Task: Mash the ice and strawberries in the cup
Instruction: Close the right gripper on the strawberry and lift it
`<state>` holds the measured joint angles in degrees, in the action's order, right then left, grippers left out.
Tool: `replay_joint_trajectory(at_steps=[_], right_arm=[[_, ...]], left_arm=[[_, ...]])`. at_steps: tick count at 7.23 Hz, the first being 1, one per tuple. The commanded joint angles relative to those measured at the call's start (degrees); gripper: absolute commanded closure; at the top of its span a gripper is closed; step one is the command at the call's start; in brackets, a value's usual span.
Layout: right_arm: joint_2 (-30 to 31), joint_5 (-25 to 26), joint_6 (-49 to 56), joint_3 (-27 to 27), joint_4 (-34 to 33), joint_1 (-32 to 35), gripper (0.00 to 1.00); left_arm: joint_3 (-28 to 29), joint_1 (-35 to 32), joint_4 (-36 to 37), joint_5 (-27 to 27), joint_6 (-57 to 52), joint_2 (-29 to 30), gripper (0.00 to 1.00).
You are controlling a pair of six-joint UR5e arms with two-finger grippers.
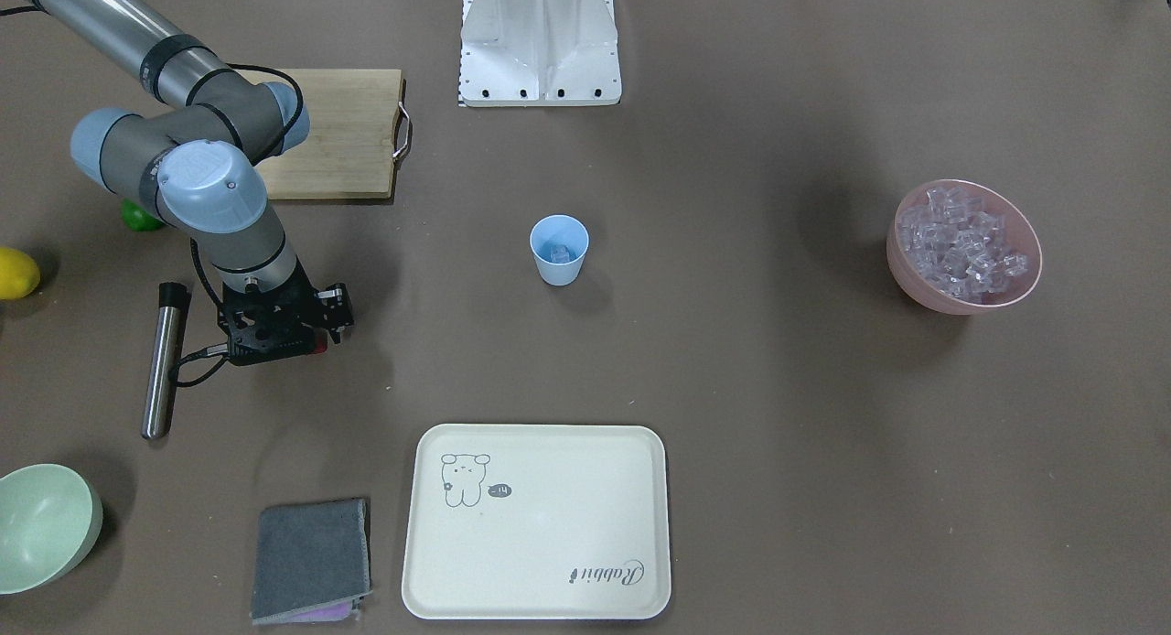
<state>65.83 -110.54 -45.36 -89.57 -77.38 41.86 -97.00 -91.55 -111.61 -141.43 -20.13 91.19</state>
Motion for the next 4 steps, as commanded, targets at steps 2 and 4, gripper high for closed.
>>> replay_joint_trajectory(at_steps=[2,4], right_arm=[[0.09,0.06,0.19,0.1,0.04,-0.29,0.31],[0.09,-0.03,0.1,0.19,-0.05,-0.38,0.52]], left_arm=[[-0.03,-0.03,-0.01,0.1,0.0,0.04,0.03],[-0.03,-0.03,0.07,0.45,0.0,0.04,0.03]])
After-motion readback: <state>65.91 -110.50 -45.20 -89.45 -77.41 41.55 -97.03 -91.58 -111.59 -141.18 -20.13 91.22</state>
